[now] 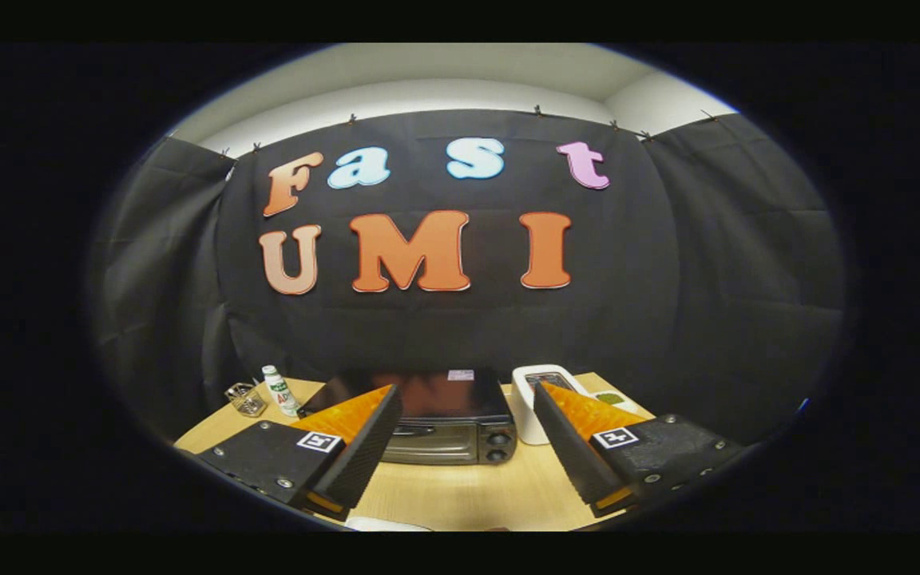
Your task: Open the toaster oven, put the food inside, and close the toaster oven door.
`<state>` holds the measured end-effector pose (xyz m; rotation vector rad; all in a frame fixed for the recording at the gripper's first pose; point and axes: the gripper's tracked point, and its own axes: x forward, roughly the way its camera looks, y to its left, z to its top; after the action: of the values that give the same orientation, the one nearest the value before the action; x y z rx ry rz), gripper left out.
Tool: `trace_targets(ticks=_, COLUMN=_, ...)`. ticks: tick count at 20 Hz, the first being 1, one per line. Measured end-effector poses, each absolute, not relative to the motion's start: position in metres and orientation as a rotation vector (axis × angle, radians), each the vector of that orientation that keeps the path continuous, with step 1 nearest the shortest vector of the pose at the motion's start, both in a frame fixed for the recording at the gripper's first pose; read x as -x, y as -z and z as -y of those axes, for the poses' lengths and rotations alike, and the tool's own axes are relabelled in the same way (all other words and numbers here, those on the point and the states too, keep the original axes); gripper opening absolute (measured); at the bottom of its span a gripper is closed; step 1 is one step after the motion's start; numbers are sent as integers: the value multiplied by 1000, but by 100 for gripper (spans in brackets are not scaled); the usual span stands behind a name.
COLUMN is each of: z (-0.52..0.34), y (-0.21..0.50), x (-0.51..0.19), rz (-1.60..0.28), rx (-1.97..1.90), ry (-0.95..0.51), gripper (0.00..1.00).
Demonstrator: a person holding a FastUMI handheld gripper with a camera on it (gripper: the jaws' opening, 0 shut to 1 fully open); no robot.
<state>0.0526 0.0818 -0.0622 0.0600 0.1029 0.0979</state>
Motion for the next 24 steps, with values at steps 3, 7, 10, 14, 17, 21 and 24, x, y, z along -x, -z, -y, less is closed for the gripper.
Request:
trace_targets(ticks=3, z=-130, y=91, x=-83, rz=-186, rx=-100, ry=-148, gripper=99)
trace_targets(ticks=7, z=-175, y=146, x=-129, rz=-300, rx=-21, ry=-190, gripper=99)
trace_targets(ticks=10, z=-194, y=184, x=-154, rz=-384, rx=56, ry=-196, gripper=99)
trace_targets(ticks=14, z=-202, y=202, x=-163, rz=-439, rx=24, ry=-192, gripper=99)
trace_targets(ticks=17, z=-204, y=204, x=-159, rz=-453, rx=39, ry=-211, gripper=99)
trace_targets(ticks=21, z=-205, y=208, x=-148, rz=-453, rx=43, ry=-211, gripper=99)
trace_targets(ticks=24, z=-204, y=208, x=-127, rz=-445, rx=56, ry=-208, gripper=99)
